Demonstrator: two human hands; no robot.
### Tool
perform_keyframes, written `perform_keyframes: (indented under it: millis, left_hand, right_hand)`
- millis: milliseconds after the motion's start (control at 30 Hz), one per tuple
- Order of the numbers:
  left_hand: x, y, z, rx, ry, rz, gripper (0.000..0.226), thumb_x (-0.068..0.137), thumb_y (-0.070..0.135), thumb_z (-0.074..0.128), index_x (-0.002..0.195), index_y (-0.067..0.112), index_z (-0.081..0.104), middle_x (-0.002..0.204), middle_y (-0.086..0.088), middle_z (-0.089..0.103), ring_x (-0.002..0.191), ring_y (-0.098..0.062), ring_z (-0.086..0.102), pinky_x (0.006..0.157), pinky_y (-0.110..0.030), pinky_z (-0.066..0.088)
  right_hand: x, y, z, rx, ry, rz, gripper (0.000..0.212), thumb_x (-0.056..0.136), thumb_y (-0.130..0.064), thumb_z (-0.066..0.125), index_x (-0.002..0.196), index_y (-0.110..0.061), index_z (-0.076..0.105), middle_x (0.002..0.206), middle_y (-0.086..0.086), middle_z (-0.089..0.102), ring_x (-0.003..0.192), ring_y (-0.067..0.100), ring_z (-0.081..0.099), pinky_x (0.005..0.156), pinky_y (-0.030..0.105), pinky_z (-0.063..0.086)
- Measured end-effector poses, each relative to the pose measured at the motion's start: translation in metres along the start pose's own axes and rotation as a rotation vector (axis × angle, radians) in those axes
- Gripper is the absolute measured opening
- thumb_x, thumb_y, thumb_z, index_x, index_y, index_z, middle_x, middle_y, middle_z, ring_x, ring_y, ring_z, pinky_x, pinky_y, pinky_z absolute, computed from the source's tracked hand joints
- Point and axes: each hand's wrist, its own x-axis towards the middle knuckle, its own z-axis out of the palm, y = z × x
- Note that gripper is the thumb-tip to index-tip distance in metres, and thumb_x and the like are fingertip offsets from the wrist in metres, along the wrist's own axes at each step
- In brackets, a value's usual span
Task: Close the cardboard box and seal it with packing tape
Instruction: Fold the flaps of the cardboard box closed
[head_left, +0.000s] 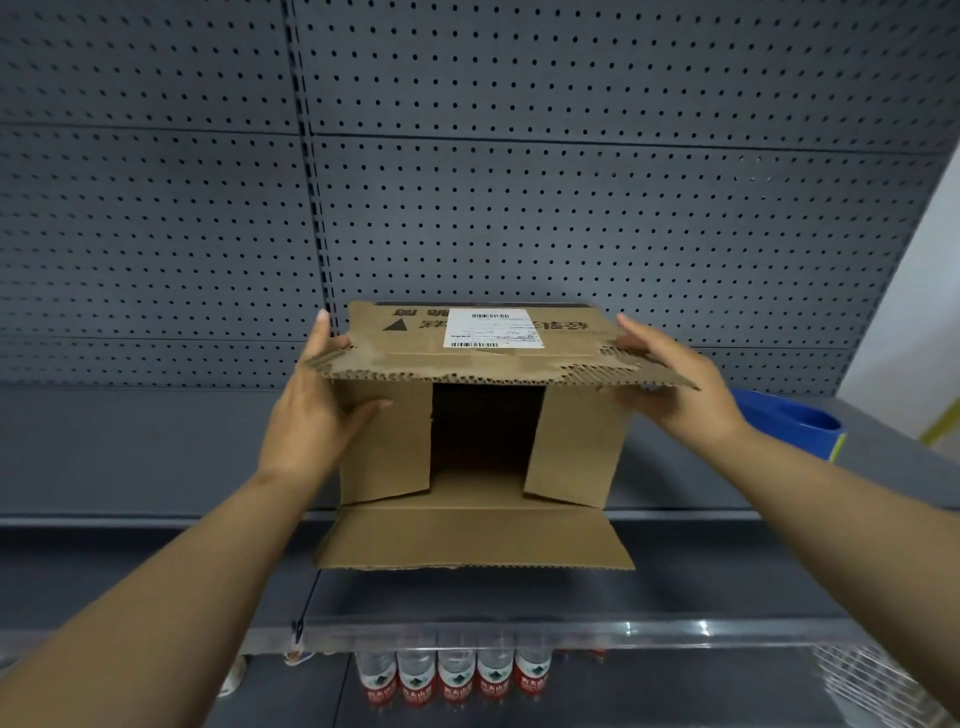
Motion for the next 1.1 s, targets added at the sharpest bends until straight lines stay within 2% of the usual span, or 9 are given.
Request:
perform_keyframes:
  millis: [133,267,333,433,500,600,700,833,1100]
  left_hand:
    - [-0.004,-0.017,-0.007,0.182,-0.042,0.218,0.076,0.087,0.029,0.057,0.148,0.022,0.012,0.148,-0.002,0.036,0.135,-0.016,0.031,0.109,-0.040,0.033]
    - [-0.006,-0.025,-0.021,0.378,-0.183,0.386,0.096,0.069,-0.002,0.076,0.142,0.036,0.026,0.152,-0.006,0.028,0.131,-0.038,0.037,0.100,-0.054,0.041]
    - [-0.002,-0.028,-0.025,0.517,-0.263,0.418,0.099,0.067,0.006,0.080,0.142,0.043,0.026,0.155,-0.005,0.018,0.132,-0.041,0.035,0.097,-0.054,0.043]
    - [0.003,-0.030,-0.026,0.629,-0.369,0.450,0.104,0.065,0.037,0.080,0.144,0.045,0.014,0.157,-0.010,0.007,0.132,-0.043,0.033,0.097,-0.056,0.042]
    - [0.004,-0.029,-0.026,0.709,-0.376,0.505,0.108,0.057,0.063,0.067,0.147,0.036,0.013,0.155,-0.019,0.007,0.132,-0.045,0.032,0.102,-0.053,0.034]
    - [0.005,-0.030,-0.028,0.773,-0.333,0.587,0.107,0.063,0.080,0.045,0.148,0.022,0.016,0.151,-0.029,0.012,0.138,-0.038,0.016,0.114,-0.042,0.016]
    - [0.006,-0.030,-0.025,0.724,-0.268,0.603,0.074,0.090,0.065,0.018,0.146,0.017,0.021,0.152,-0.023,0.016,0.145,-0.020,-0.009,0.117,-0.036,0.001]
    - [0.004,-0.031,-0.015,0.684,-0.180,0.578,0.063,0.096,0.051,0.016,0.140,0.007,0.029,0.149,-0.013,0.033,0.143,-0.008,-0.010,0.117,-0.037,0.004]
    - [0.006,-0.033,-0.009,0.784,-0.074,0.666,0.061,0.089,0.051,0.029,0.142,0.024,0.032,0.146,-0.015,0.030,0.132,-0.034,0.028,0.114,-0.039,0.009]
  right_hand:
    - [-0.011,0.012,0.000,-0.223,0.010,-0.086,0.091,0.082,0.002,0.061,0.145,-0.043,0.014,0.141,0.002,0.047,0.128,0.022,0.043,0.104,0.039,0.036]
    - [-0.011,0.020,-0.013,-0.543,-0.137,-0.271,0.108,0.074,-0.001,0.073,0.139,-0.054,0.005,0.149,0.011,0.035,0.128,0.034,0.039,0.091,0.051,0.047]
    - [-0.009,0.021,-0.018,-0.683,-0.276,-0.274,0.113,0.070,-0.018,0.080,0.137,-0.057,-0.003,0.154,0.014,0.021,0.133,0.035,0.033,0.084,0.047,0.050]
    - [-0.014,0.022,-0.018,-0.825,-0.348,-0.282,0.124,0.059,-0.056,0.077,0.143,-0.045,-0.013,0.154,0.013,-0.001,0.141,0.034,0.021,0.100,0.047,0.040]
    - [-0.015,0.025,-0.014,-0.910,-0.323,-0.362,0.133,0.048,-0.076,0.065,0.149,-0.028,-0.008,0.153,0.019,0.006,0.140,0.036,0.020,0.108,0.049,0.023]
    - [-0.015,0.024,-0.009,-0.961,-0.346,-0.374,0.125,0.056,-0.092,0.033,0.150,-0.019,-0.006,0.154,0.018,0.002,0.141,0.032,0.004,0.118,0.045,0.006]
    - [-0.015,0.018,0.000,-0.954,-0.302,-0.346,0.104,0.074,-0.086,0.015,0.150,-0.017,0.003,0.154,0.019,0.011,0.141,0.032,0.006,0.114,0.042,0.000]
    - [-0.015,0.014,0.018,-0.912,-0.193,-0.281,0.078,0.088,-0.069,0.010,0.149,-0.020,0.009,0.154,0.015,0.017,0.140,0.032,0.013,0.115,0.042,-0.001]
    - [-0.014,0.008,0.030,-0.899,-0.087,-0.290,0.075,0.084,-0.060,0.038,0.148,-0.026,0.019,0.152,0.016,0.020,0.139,0.036,0.020,0.114,0.049,0.011]
